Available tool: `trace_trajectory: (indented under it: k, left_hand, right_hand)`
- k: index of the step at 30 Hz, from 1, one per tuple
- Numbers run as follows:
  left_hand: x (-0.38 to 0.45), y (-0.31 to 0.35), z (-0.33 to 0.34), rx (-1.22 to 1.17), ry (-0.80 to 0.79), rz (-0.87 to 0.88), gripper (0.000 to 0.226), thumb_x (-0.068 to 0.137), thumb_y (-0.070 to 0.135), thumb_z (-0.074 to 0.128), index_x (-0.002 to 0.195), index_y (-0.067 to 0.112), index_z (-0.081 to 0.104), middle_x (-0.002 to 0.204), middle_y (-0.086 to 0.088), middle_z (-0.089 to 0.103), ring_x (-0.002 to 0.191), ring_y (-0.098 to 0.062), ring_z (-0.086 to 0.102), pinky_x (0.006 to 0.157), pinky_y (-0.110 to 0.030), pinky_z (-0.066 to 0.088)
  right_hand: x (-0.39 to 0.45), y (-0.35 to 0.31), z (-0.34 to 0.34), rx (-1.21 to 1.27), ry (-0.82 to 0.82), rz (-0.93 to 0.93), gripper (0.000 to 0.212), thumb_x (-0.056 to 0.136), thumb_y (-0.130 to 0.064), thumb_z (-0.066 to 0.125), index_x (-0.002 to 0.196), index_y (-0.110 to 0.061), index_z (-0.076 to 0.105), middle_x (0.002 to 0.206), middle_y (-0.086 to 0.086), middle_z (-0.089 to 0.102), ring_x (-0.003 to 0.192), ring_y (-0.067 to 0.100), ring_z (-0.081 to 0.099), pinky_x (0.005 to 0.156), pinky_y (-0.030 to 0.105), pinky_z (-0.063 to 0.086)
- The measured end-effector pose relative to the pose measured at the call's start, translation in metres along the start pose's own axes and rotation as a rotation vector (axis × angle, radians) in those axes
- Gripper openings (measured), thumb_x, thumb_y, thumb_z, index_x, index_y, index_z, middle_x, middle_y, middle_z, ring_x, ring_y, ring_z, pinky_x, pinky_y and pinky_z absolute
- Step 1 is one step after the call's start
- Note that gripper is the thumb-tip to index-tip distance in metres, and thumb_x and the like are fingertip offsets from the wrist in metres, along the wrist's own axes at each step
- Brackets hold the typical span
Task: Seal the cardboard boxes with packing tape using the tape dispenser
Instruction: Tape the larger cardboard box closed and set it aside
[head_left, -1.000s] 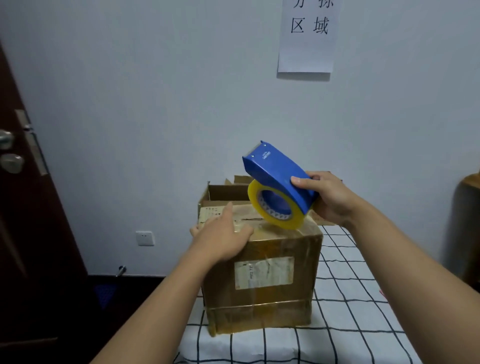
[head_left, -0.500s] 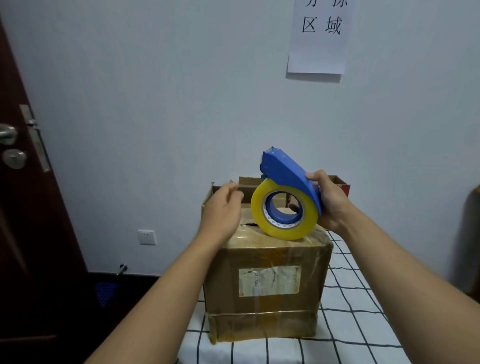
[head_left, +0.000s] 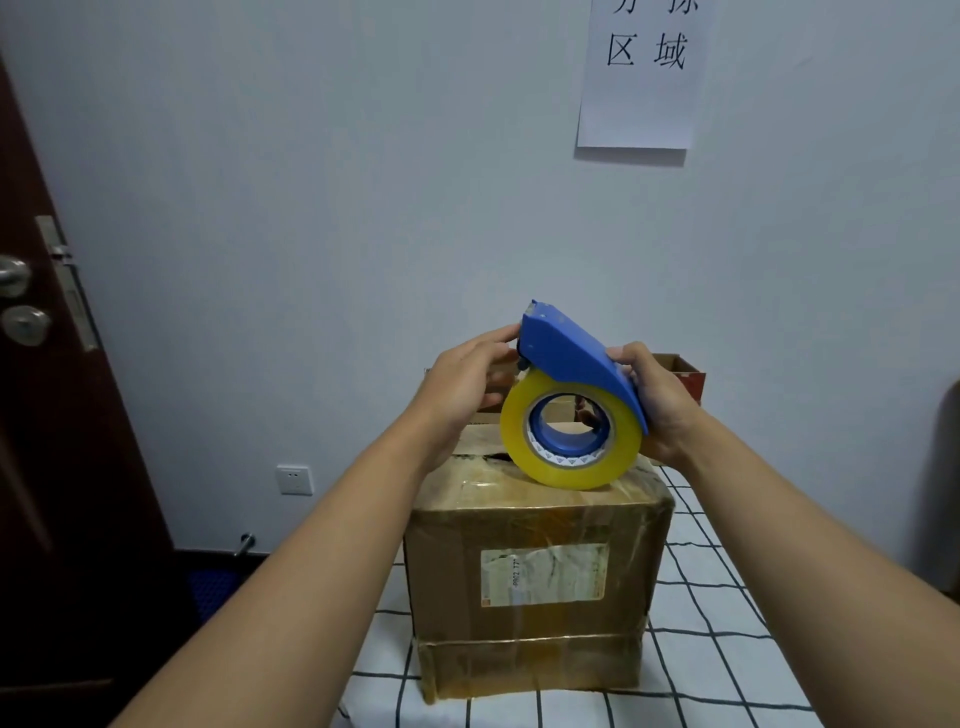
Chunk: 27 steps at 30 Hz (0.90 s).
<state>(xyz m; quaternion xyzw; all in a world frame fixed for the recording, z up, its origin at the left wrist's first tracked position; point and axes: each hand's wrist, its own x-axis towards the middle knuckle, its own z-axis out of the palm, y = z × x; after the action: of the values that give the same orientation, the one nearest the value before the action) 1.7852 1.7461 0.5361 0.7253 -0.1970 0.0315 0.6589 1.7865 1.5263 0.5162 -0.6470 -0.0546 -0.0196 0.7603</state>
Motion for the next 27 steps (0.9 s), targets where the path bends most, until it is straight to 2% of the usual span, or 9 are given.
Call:
trace_trajectory:
  k: [5, 10, 16, 19, 22, 25, 27]
  left_hand:
    - [-0.001, 0.002, 0.0, -0.026, -0.022, 0.014, 0.038, 0.105, 0.029, 0.035, 0.134, 0.032, 0.06, 0.121, 0.005, 0.068, 0.111, -0.014, 0.064, 0.095, -0.034, 0.051]
    - [-0.002, -0.001, 0.0, -0.13, 0.099, -0.059, 0.03, 0.1, 0.031, 0.047, 0.114, 0.017, 0.069, 0.106, 0.001, 0.073, 0.102, -0.015, 0.069, 0.094, -0.035, 0.055]
    - [0.001, -0.006, 0.0, -0.322, 0.192, -0.159, 0.029, 0.095, 0.034, 0.062, 0.108, 0.008, 0.067, 0.103, -0.009, 0.074, 0.096, -0.018, 0.071, 0.085, -0.029, 0.058]
    - [0.004, -0.004, -0.001, -0.428, 0.22, -0.211, 0.028, 0.091, 0.031, 0.066, 0.103, 0.005, 0.066, 0.099, -0.013, 0.073, 0.091, -0.02, 0.073, 0.079, -0.029, 0.06]
    - [0.006, -0.001, -0.006, -0.504, 0.213, -0.277, 0.038, 0.087, 0.037, 0.069, 0.103, 0.003, 0.065, 0.097, -0.014, 0.074, 0.091, -0.023, 0.073, 0.082, -0.034, 0.06]
    - [0.006, 0.0, -0.011, -0.528, 0.207, -0.309, 0.017, 0.088, 0.019, 0.067, 0.093, 0.004, 0.061, 0.089, -0.016, 0.072, 0.089, -0.026, 0.073, 0.083, -0.036, 0.06]
    - [0.005, 0.001, -0.015, -0.574, 0.222, -0.321, 0.007, 0.087, 0.005, 0.059, 0.094, 0.004, 0.057, 0.089, -0.021, 0.07, 0.08, -0.028, 0.074, 0.075, -0.035, 0.062]
  right_hand:
    - [0.002, 0.001, -0.001, -0.015, -0.019, -0.016, 0.036, 0.094, -0.037, 0.051, 0.099, -0.006, 0.069, 0.077, 0.011, 0.069, 0.063, 0.022, 0.066, 0.058, 0.032, 0.056]
    - [0.005, -0.001, 0.001, -0.035, -0.031, -0.01, 0.037, 0.092, -0.038, 0.053, 0.095, -0.008, 0.074, 0.081, 0.013, 0.07, 0.067, 0.024, 0.067, 0.062, 0.033, 0.057]
    - [0.004, -0.003, 0.004, -0.058, -0.04, -0.015, 0.037, 0.093, -0.038, 0.052, 0.093, -0.008, 0.074, 0.08, 0.013, 0.071, 0.065, 0.022, 0.067, 0.059, 0.031, 0.057]
    - [0.005, -0.004, 0.005, -0.112, -0.047, -0.028, 0.039, 0.094, -0.039, 0.051, 0.1, -0.006, 0.071, 0.08, 0.012, 0.072, 0.065, 0.022, 0.068, 0.058, 0.03, 0.057]
    - [0.005, -0.005, 0.006, -0.167, -0.054, -0.046, 0.04, 0.093, -0.041, 0.052, 0.106, -0.007, 0.068, 0.082, 0.011, 0.072, 0.068, 0.022, 0.069, 0.06, 0.03, 0.057]
    - [0.007, -0.007, 0.009, -0.236, -0.079, -0.085, 0.047, 0.086, -0.049, 0.057, 0.107, -0.009, 0.069, 0.085, 0.013, 0.072, 0.072, 0.024, 0.067, 0.064, 0.032, 0.057]
    - [0.007, -0.01, 0.011, -0.291, -0.115, -0.127, 0.054, 0.08, -0.056, 0.061, 0.106, -0.01, 0.072, 0.089, 0.014, 0.072, 0.075, 0.025, 0.068, 0.068, 0.033, 0.057]
